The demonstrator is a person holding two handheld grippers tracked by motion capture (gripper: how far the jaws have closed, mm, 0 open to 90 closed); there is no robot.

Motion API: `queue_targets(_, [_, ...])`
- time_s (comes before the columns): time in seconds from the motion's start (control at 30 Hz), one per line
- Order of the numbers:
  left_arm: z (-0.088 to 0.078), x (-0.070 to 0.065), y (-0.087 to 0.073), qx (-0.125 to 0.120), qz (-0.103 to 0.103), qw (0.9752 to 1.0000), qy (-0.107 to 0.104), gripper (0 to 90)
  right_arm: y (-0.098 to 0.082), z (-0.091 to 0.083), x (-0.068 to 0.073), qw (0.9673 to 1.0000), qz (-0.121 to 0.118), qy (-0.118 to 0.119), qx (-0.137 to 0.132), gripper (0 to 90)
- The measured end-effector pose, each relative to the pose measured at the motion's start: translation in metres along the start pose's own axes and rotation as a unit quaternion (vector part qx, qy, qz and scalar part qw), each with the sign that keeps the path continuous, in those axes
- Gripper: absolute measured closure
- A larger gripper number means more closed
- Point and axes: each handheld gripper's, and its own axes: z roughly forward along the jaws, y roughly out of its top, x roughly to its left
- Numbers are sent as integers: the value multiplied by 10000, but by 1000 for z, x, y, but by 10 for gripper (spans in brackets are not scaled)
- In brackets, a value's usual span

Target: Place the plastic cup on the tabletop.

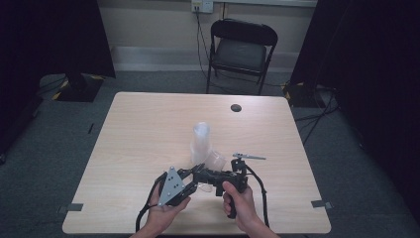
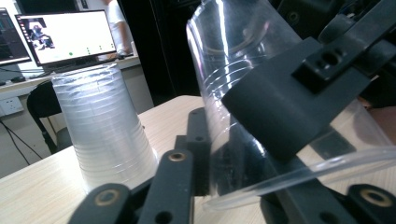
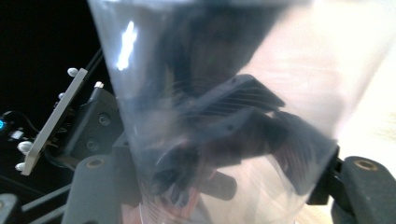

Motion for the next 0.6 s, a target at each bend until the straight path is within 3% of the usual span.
queue_targets(0.37, [0,3,-2,55,-202,9998,-35,864,0,3,2,9996,-221,-169,61,187])
queue_targets(0.6, [-1,7,-3,195,-500,9985,-107,869,0,0,1,9990,-342,-265,59,146])
